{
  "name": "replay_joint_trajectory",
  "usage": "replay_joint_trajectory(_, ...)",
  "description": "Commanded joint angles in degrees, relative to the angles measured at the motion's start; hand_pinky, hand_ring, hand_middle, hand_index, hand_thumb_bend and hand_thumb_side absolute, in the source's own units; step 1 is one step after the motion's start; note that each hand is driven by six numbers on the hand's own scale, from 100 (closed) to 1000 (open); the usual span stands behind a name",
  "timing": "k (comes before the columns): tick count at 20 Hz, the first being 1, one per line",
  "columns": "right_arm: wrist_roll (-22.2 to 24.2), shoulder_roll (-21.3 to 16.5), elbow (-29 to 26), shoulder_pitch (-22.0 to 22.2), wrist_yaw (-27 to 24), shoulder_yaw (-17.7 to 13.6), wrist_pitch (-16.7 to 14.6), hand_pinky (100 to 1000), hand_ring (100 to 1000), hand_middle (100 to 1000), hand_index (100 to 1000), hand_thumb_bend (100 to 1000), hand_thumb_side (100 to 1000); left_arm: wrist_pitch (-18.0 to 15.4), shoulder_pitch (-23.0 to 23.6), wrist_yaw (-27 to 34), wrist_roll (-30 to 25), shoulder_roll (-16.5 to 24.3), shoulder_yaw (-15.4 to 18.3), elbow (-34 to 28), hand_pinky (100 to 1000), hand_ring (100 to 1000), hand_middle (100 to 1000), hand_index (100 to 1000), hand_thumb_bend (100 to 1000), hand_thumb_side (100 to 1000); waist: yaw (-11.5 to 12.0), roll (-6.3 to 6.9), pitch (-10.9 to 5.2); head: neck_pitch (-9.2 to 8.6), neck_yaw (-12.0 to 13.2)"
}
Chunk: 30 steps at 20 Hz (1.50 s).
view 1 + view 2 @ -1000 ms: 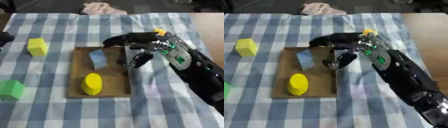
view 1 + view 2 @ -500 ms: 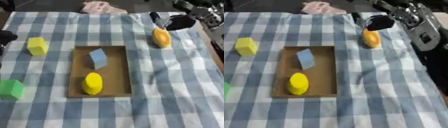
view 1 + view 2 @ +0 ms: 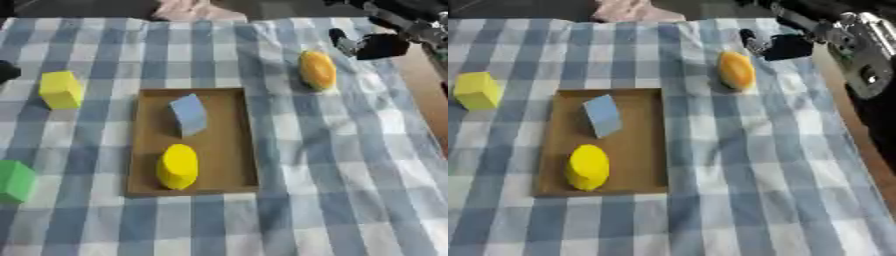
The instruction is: Pick up objects on the table and place them in the box.
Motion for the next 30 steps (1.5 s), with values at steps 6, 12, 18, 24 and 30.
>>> replay_joint_trajectory(6,1.7,-1.9,1.1,-0.7,-0.7,-0.7,-1.1,947,976,869,1000,100,873,0.0,-0.9,-0.4,-0.3,1.4,-0.1,-1.2,927,735,652,823,100,679,0.0,-0.01,-0.50,-1.48,-0.4)
replay_joint_trajectory(12,1.0,-0.8,4.0,-1.4,1.9,-1.6,-0.1,948,979,864,1000,100,851,0.1,-1.1,-0.4,-0.4,1.3,-0.2,-1.2,927,736,653,823,100,684,0.5,-0.03,-0.04,-2.15,-0.8)
replay_joint_trajectory(18,0.0,0.2,6.8,-2.1,5.5,-1.7,-0.2,946,990,876,1000,100,850,0.2,-1.1,-0.4,-0.6,1.2,-0.3,-1.2,928,737,653,823,100,688,0.8,-0.10,0.39,-2.55,-1.0)
replay_joint_trajectory(24,-1.2,0.9,9.3,-2.3,9.5,-1.8,-0.8,949,991,874,1000,100,900,0.3,-1.2,-0.5,-0.6,1.2,-0.3,-1.2,928,737,654,823,100,693,1.2,-0.34,0.83,-2.97,-1.1)
replay_joint_trajectory(30,1.1,1.2,9.2,-2.4,8.4,-1.4,-2.1,951,993,865,1000,100,923,0.4,-1.1,-0.5,-0.6,1.2,-0.3,-1.2,929,738,655,823,100,696,1.3,-0.49,1.03,-2.62,-1.0)
